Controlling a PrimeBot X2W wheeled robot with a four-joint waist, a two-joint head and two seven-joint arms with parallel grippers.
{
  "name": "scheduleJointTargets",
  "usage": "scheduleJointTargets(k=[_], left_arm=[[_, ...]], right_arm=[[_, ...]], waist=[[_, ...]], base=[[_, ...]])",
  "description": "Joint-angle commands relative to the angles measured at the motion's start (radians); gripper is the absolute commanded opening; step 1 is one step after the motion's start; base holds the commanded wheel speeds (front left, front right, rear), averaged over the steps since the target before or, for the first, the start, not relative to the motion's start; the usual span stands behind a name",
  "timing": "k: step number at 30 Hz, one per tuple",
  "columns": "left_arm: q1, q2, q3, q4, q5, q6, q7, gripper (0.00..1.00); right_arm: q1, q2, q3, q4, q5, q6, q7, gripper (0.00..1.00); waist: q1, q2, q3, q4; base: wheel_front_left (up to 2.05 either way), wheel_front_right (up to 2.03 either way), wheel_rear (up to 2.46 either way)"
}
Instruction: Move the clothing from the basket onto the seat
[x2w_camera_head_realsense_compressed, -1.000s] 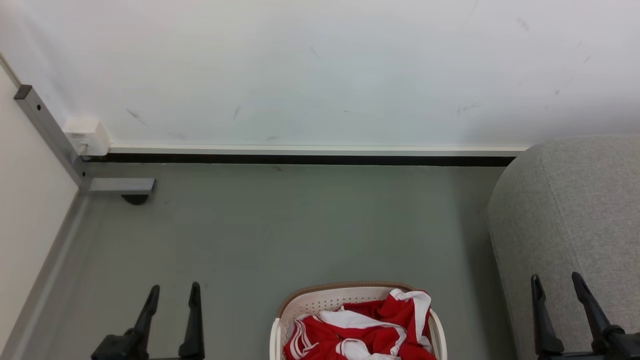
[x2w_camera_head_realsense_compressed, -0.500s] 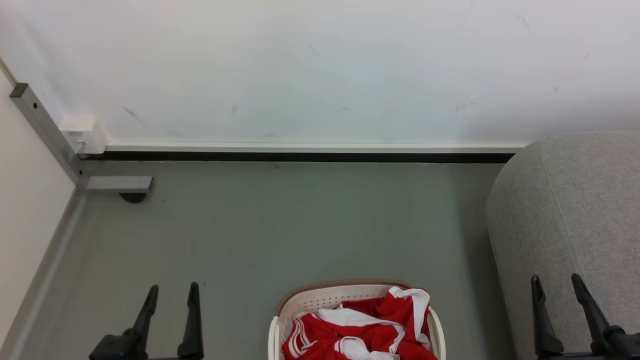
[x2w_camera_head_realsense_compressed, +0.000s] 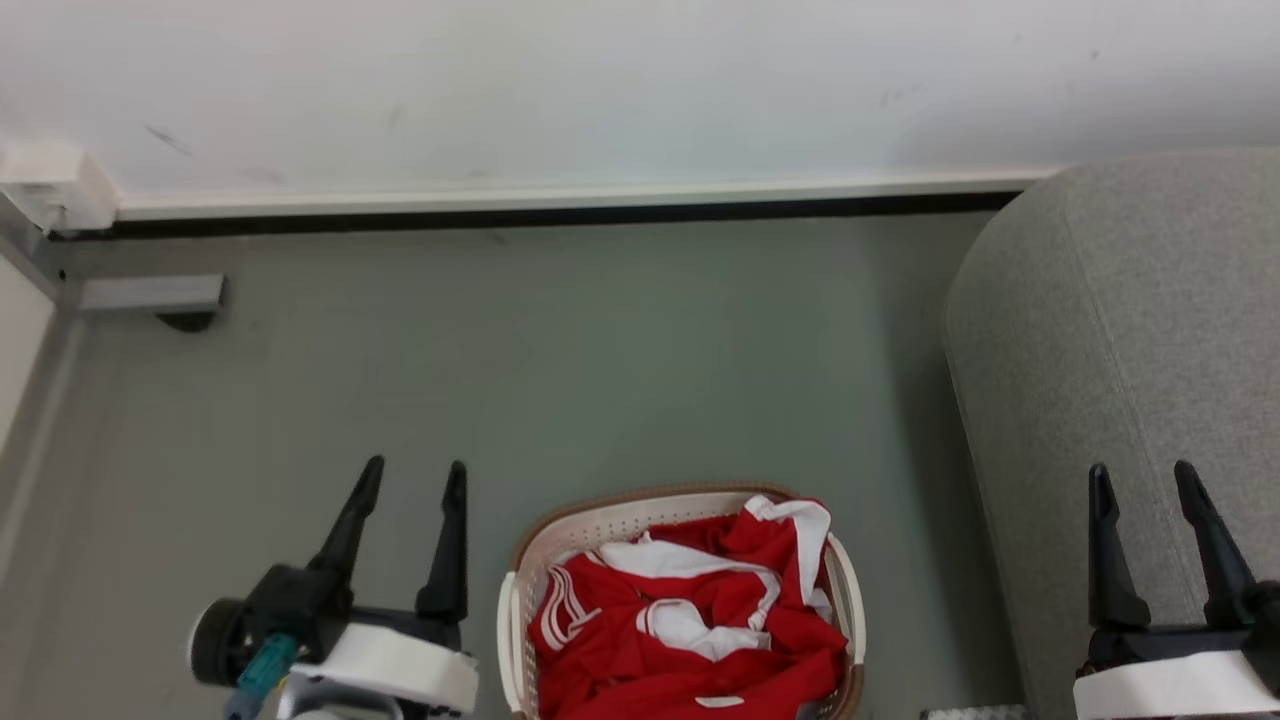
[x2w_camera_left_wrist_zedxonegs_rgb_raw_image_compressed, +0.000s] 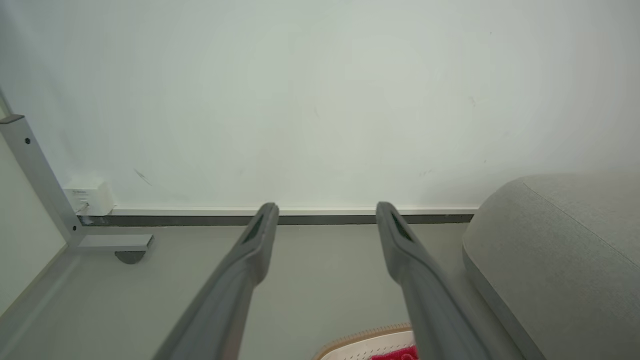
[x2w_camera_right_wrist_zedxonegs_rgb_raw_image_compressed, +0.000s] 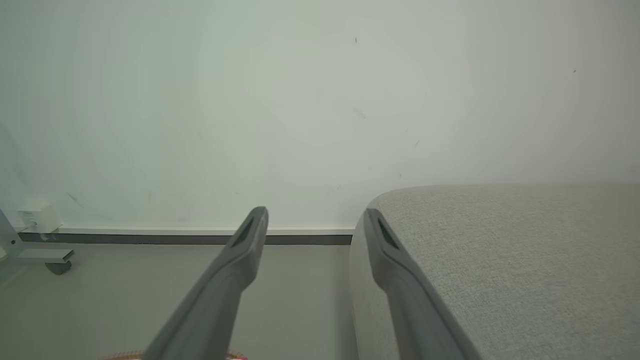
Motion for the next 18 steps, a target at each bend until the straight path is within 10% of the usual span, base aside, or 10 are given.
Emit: scheduleJointTargets(k=[1, 18], left_arm=[[-0.033, 0.006, -0.014, 0.011, 0.021, -0.007, 0.0, 1.0], [-0.511, 0.007, -0.437, 0.489, 0.151, 0.003, 0.074, 1.0]], right_arm=[[-0.026, 0.0, -0.005, -0.01, 0.004, -0.002, 0.001, 1.0], [-0.256, -0.001, 0.032, -0.13, 0.032, -0.002, 0.001, 1.0]], waist=[[0.0, -0.0001, 0.085, -0.029], [0.0, -0.0001, 0.496, -0.106]], base=[[0.0, 0.0, 0.0], [0.0, 0.0, 0.0]])
